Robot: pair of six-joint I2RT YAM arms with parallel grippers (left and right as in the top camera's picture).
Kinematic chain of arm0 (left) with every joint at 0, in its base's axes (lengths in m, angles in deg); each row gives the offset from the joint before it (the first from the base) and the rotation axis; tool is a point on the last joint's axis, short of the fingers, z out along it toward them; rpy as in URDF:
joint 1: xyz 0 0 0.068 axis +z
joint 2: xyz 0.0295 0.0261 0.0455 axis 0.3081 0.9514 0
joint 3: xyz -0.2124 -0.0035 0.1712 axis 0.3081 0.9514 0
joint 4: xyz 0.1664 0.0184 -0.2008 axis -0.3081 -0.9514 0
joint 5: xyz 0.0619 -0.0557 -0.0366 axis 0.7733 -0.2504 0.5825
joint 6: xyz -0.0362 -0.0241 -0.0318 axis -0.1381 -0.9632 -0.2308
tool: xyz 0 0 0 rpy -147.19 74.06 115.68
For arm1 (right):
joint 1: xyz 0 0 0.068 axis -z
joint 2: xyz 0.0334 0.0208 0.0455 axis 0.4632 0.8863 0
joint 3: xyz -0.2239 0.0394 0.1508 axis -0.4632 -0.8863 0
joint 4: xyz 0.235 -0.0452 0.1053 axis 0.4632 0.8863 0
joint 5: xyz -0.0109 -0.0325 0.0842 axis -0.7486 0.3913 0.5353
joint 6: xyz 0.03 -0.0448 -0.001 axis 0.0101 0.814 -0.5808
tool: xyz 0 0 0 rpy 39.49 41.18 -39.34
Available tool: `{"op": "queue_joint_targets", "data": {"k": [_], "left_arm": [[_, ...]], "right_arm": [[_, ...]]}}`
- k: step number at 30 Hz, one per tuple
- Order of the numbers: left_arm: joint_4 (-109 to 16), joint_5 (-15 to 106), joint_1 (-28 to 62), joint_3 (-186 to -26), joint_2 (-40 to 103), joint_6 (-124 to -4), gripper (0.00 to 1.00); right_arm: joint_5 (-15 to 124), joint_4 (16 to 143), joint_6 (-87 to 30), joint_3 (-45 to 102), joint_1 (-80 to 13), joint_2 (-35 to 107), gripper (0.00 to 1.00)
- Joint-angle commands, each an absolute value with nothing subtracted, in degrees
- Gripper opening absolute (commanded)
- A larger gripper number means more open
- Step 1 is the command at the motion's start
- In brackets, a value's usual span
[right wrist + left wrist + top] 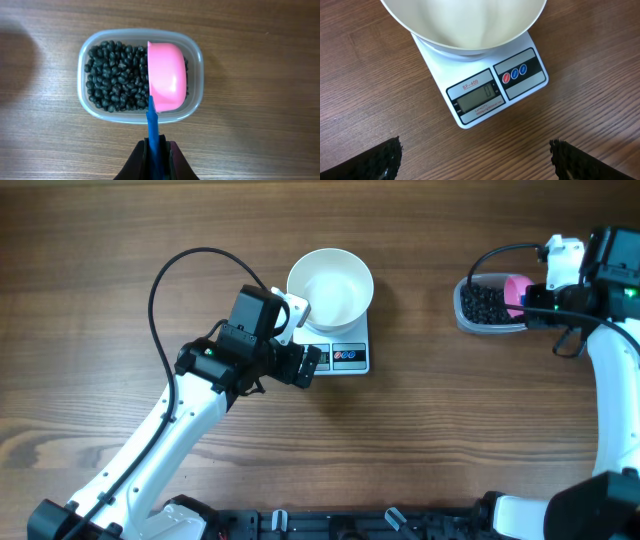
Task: Scoop item into bowl and weigh 150g on scale
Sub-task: 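Push the scoop through the black beans with the right gripper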
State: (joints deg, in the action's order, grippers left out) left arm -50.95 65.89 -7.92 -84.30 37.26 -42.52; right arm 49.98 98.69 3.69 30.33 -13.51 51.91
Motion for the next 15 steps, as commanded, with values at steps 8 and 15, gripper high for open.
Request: {"op": "queue_joint_targets", "data": {"k": [8, 15], "left_arm": [[-50.95, 64.79, -7.66, -85.19, 36.71, -41.66, 1.0], [-50.95, 64.79, -7.66, -85.19, 36.71, -41.66, 1.0]], "right_arm": [[50.11, 97.75, 3.23, 29.55, -13.35, 56.53, 0.04], [51.75, 98.27, 3.14, 29.53, -14.25, 59.37, 0.04]]}}
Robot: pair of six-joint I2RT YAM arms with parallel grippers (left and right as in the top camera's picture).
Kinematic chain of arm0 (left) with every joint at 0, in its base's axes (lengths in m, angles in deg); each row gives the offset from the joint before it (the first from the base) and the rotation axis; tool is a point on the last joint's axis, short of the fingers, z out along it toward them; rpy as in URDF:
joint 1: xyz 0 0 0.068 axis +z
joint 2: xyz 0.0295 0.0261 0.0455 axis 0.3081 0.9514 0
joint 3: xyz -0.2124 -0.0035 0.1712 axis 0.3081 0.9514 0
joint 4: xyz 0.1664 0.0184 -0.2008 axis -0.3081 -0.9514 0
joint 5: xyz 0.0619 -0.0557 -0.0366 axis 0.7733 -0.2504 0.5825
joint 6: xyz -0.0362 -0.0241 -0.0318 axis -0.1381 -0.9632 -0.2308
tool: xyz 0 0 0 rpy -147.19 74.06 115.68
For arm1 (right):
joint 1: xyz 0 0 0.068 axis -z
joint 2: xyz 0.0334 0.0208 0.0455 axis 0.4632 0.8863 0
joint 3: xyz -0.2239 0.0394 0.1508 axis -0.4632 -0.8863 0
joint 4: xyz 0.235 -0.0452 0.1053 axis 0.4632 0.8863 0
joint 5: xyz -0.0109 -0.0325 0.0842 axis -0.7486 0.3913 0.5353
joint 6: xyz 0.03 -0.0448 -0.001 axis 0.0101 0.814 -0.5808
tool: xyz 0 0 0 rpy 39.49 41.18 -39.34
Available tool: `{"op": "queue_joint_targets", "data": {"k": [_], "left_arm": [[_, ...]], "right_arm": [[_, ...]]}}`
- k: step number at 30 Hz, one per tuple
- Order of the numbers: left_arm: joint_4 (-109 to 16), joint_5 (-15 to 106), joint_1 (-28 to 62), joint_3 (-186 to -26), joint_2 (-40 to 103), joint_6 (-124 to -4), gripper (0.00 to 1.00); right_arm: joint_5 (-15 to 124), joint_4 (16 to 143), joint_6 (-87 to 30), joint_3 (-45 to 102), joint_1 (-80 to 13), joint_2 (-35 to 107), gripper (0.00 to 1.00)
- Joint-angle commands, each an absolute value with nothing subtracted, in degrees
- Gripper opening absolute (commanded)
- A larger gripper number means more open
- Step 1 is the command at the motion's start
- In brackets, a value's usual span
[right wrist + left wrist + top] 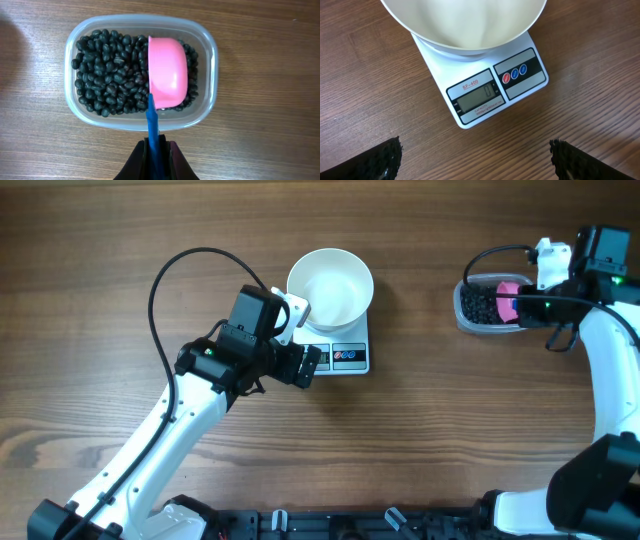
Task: Scoop item into bowl and weigh 150g on scale
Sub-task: 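Push the scoop through the black beans with the right gripper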
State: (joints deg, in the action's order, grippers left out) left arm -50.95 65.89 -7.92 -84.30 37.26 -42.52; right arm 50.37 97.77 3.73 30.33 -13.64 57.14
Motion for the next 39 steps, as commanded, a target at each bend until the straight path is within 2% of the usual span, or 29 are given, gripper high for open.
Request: {"op": "queue_joint_targets", "data": {"k": [1, 11, 24, 33, 39], "left_arm": [[-50.95, 64.79, -7.66, -85.19, 36.71, -41.66, 1.0], [-50.95, 64.79, -7.66, -85.19, 36.71, -41.66, 1.0], [-50.95, 64.79, -7.66, -85.19, 36.71, -41.66, 1.0], [-50.93, 64.79, -7.66, -85.19, 36.71, -41.66, 1.0], [-50.95, 64.79, -7.66, -85.19, 36.71, -41.66, 1.0]], "right_arm": [[52.84, 98.47, 3.2, 29.53, -14.25, 59.52, 0.04], [62.15, 100.83, 3.14, 29.53, -14.23, 59.54, 0.05], [62.98, 102.03, 2.0, 29.55, -14.16, 59.32, 0.04], [64.64, 100.63, 2.18, 29.55, -9.51, 59.35, 0.04], [67.62, 101.59, 2.53, 29.53, -9.73, 59.46, 0.04]]}}
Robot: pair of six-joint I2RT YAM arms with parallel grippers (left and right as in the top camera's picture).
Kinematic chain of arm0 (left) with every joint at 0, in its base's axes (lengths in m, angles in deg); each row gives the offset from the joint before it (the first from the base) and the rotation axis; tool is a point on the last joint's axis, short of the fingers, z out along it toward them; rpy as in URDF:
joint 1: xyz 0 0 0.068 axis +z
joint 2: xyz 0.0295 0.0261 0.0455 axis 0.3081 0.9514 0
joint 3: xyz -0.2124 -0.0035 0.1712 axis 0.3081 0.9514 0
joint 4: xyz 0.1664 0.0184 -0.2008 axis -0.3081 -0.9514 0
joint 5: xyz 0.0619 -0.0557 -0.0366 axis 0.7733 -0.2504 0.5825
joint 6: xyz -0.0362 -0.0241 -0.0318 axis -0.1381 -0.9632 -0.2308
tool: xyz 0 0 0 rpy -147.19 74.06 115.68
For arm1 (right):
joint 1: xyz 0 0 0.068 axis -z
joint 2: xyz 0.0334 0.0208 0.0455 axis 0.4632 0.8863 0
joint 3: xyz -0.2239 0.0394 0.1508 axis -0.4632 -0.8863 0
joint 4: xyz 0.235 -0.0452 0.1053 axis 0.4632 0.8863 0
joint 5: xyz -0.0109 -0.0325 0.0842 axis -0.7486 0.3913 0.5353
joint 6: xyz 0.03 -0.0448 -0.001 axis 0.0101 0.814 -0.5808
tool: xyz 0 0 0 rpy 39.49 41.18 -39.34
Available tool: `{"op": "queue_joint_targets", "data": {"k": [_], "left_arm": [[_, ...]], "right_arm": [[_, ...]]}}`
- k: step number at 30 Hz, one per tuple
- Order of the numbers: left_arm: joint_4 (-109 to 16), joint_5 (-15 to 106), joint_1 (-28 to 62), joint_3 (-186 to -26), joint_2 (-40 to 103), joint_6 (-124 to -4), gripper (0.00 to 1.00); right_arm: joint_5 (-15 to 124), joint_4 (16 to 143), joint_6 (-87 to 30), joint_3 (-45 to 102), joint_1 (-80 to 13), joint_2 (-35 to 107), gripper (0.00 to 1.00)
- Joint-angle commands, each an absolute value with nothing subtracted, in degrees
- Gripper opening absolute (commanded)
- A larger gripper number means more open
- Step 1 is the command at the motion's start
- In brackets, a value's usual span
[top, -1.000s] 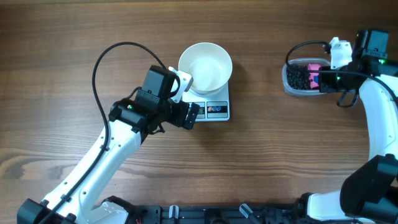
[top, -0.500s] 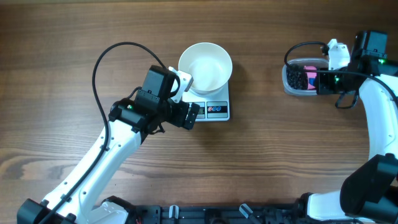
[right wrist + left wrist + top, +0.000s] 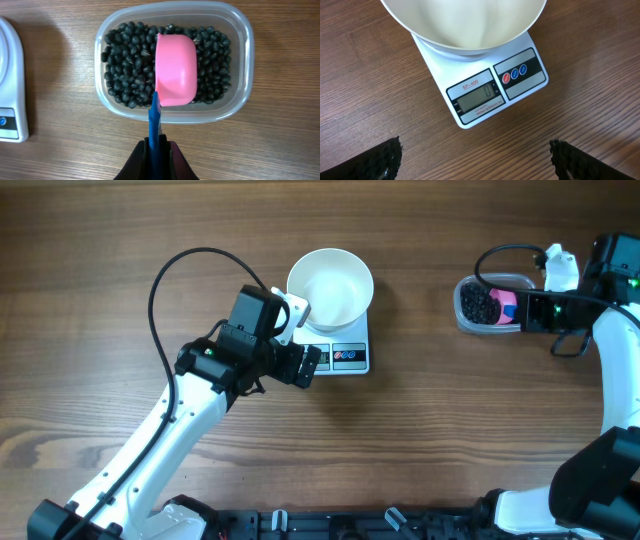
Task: Scoop item into bowl and weigh 150g on scale
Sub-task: 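Push the scoop through the black beans with the right gripper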
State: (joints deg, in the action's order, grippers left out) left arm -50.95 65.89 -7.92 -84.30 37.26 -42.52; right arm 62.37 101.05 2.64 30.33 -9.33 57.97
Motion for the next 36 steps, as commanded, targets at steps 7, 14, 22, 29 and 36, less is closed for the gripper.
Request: {"op": "queue_joint_targets", "data": {"k": [7, 14, 22, 29, 36], "left_arm": [[-50.95, 64.77, -7.66, -85.19, 36.71, -41.66, 1.0], [-50.95, 64.79, -7.66, -85.19, 36.71, -41.66, 1.0], [-50.95, 64.79, -7.66, -85.19, 36.71, -41.66, 0.98], [-50.95, 64.79, -7.66, -85.19, 36.71, -41.66, 1.0], [-50.95, 64.79, -7.66, -85.19, 36.71, -41.66, 1.0]], "right_arm": [[71.73, 101.64, -2.59, 29.55, -9.73, 59.46, 0.04], [71.7, 100.17, -4.05, 29.55, -9.73, 59.46, 0.04], [71.7, 101.92, -4.31, 29.53, -9.73, 59.46, 0.04], [71.84, 99.1, -5.82, 29.53, -9.62, 59.56, 0.04], [71.94, 100.72, -5.45, 29.53, -9.57, 59.56, 0.04]]}}
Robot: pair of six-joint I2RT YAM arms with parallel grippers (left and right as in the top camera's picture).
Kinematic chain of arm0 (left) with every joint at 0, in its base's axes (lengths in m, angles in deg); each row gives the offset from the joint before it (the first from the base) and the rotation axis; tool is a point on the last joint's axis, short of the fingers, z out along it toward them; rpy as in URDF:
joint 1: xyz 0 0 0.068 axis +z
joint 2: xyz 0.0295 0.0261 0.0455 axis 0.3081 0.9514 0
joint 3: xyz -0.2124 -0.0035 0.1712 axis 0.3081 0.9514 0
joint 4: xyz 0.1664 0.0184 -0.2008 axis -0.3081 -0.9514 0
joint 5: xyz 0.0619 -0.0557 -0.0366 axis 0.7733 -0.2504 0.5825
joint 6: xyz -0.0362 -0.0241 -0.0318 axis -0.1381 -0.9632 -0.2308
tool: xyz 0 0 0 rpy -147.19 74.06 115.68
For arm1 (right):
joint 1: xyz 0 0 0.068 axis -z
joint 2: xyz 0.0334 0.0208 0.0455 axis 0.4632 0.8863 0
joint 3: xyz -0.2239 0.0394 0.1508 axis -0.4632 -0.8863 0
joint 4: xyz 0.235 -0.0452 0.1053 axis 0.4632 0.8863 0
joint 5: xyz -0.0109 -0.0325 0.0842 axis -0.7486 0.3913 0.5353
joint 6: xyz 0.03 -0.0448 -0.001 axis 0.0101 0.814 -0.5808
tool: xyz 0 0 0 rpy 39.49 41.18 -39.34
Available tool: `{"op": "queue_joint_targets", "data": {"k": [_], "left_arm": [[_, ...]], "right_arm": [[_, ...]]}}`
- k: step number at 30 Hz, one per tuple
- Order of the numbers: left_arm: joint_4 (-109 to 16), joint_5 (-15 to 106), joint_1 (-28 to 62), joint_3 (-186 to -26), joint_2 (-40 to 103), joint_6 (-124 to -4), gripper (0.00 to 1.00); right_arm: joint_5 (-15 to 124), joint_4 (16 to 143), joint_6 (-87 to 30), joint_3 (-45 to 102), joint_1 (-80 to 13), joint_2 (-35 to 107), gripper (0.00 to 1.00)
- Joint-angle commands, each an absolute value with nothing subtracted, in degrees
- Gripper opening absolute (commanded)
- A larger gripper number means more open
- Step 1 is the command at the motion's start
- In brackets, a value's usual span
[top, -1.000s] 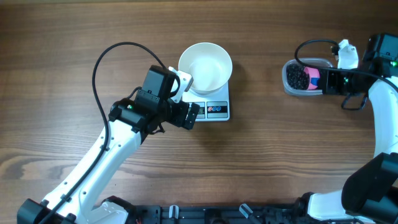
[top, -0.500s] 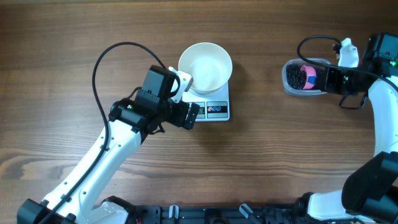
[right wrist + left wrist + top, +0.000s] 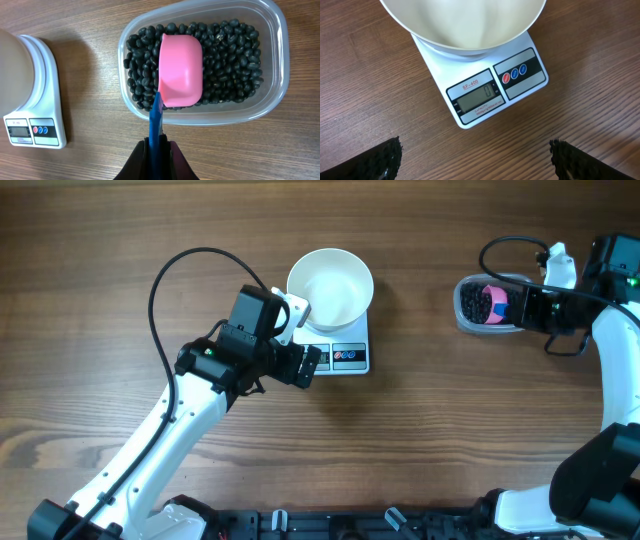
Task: Scoop item into bowl and weigh 150g on scale
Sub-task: 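Push the scoop through the black beans with the right gripper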
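Note:
A white bowl (image 3: pixel 330 285) stands empty on the white scale (image 3: pixel 347 356), whose display (image 3: pixel 478 98) reads 0. My left gripper (image 3: pixel 475 160) hangs open just in front of the scale, nothing between its fingers. At the far right a clear tub of black beans (image 3: pixel 210 65) sits on the table. A pink scoop (image 3: pixel 180 70) with a blue handle lies with its back up over the beans. My right gripper (image 3: pixel 156 150) is shut on that handle at the tub's near side. The tub (image 3: pixel 487 305) also shows in the overhead view.
The wooden table (image 3: pixel 450 440) carries only the scale, the bowl and the tub. A black cable (image 3: pixel 170 280) loops above the left arm. The scale's edge (image 3: pixel 35 105) shows at the left of the right wrist view.
My right gripper with the scoop has drawn back from the tub a little, so more of the scale shows. The scoop stays back-up over the beans. The left arm is unchanged.
Throughout, my right gripper held the blue handle with the pink scoop turned over on the beans at the tub's near side, shifting slightly over the tub from moment to moment. The scale read 0, the bowl stayed empty, and my left gripper stayed open by the scale.

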State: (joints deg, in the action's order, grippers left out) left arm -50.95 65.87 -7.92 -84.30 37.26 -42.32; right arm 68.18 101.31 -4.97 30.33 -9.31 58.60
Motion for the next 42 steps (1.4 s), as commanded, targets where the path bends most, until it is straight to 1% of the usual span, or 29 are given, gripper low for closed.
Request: {"op": "queue_joint_targets", "data": {"k": [1, 12, 19, 23, 28, 35, 42], "left_arm": [[-50.95, 64.79, -7.66, -85.19, 36.71, -41.66, 1.0], [-50.95, 64.79, -7.66, -85.19, 36.71, -41.66, 1.0], [-50.95, 64.79, -7.66, -85.19, 36.71, -41.66, 1.0], [-50.95, 64.79, -7.66, -85.19, 36.71, -41.66, 1.0], [-50.95, 64.79, -7.66, -85.19, 36.71, -41.66, 1.0], [-50.95, 64.79, -7.66, -85.19, 36.71, -41.66, 1.0], [-50.95, 64.79, -7.66, -85.19, 36.71, -41.66, 1.0]], "right_arm": [[71.94, 100.26, -5.56, 29.53, -9.55, 59.56, 0.04], [71.97, 100.5, -5.38, 29.53, -9.33, 59.56, 0.04], [72.21, 100.52, -5.12, 29.53, -6.49, 59.56, 0.04], [75.29, 101.16, -3.7, 29.53, -4.79, 59.67, 0.04], [75.66, 103.25, -2.37, 29.53, -4.7, 60.48, 0.04], [82.33, 101.46, -2.54, 29.53, -4.59, 62.84, 0.04], [82.48, 100.09, -4.07, 29.53, -4.2, 62.89, 0.04]]}}
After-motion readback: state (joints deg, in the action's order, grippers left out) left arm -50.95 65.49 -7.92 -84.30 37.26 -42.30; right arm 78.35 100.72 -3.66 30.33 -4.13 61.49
